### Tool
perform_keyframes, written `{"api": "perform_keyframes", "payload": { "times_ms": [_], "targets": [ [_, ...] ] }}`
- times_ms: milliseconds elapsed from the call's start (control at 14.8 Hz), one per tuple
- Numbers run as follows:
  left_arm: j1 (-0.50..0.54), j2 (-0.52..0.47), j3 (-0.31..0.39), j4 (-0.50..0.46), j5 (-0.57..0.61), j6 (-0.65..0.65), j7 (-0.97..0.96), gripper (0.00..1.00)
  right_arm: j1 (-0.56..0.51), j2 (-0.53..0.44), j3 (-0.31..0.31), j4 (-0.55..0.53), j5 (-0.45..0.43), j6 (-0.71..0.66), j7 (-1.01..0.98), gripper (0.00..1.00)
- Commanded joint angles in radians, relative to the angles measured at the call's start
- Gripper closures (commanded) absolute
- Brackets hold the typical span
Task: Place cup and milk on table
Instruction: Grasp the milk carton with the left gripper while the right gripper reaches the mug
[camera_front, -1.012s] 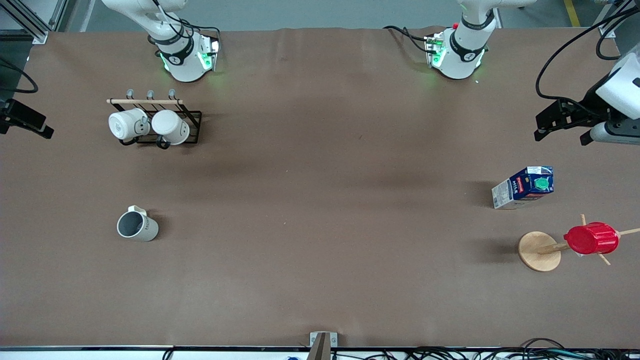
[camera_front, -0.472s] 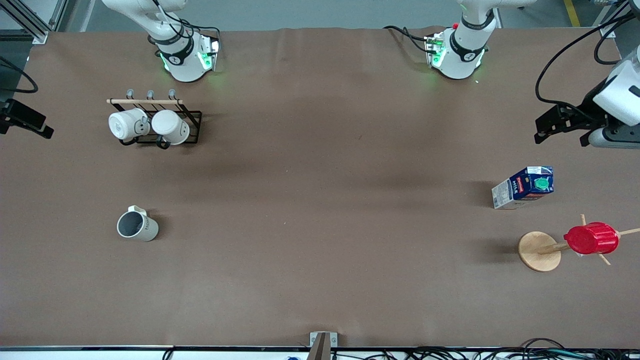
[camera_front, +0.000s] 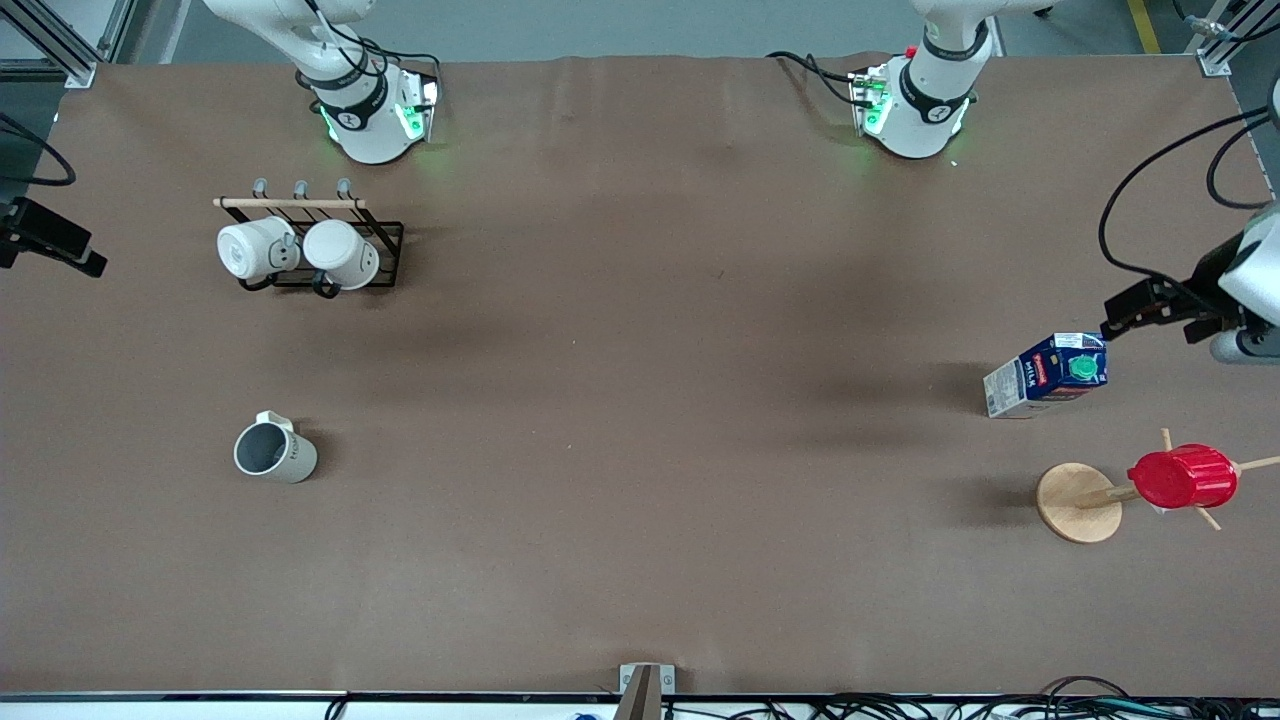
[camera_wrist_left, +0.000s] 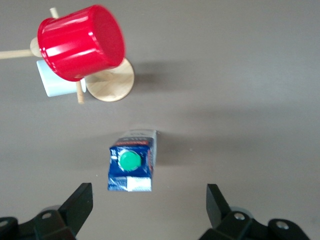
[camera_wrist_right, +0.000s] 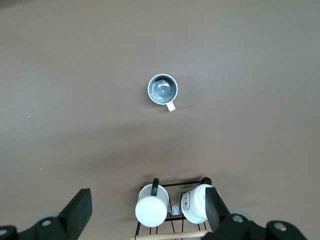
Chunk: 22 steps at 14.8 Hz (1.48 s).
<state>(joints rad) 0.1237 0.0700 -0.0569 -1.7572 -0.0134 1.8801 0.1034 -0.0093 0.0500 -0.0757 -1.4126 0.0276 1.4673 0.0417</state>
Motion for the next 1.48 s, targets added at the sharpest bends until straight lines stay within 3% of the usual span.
{"api": "perform_keyframes", "payload": {
  "times_ms": [0,337,607,877,1147,1417],
  "targets": [
    [0.027,0.025,-0.004,-0.051,-0.003,0.082,0.012,0.0,-0.008,0.048,0.002,-0.028,-0.018,0.098,-0.092,0.0],
    [0.062,0.103,-0.004,-0.065,-0.003,0.132,0.012,0.0,-0.011,0.275,-0.041,-0.035,-0.003,0.352,-0.307,0.0],
    [0.063,0.109,-0.004,-0.157,-0.003,0.233,0.012,0.0,-0.015,0.411,-0.042,-0.097,-0.003,0.476,-0.344,0.0],
    [0.062,0.123,-0.004,-0.191,0.0,0.252,0.013,0.0,-0.014,0.421,-0.045,-0.291,-0.005,0.72,-0.394,0.0],
    [0.062,0.137,-0.006,-0.226,0.0,0.289,0.024,0.0,-0.018,0.49,-0.045,-0.305,0.0,0.807,-0.421,0.0],
    [0.062,0.14,-0.004,-0.249,0.006,0.303,0.025,0.0,-0.015,0.536,-0.045,-0.307,0.08,0.852,-0.425,0.01]
  ]
}}
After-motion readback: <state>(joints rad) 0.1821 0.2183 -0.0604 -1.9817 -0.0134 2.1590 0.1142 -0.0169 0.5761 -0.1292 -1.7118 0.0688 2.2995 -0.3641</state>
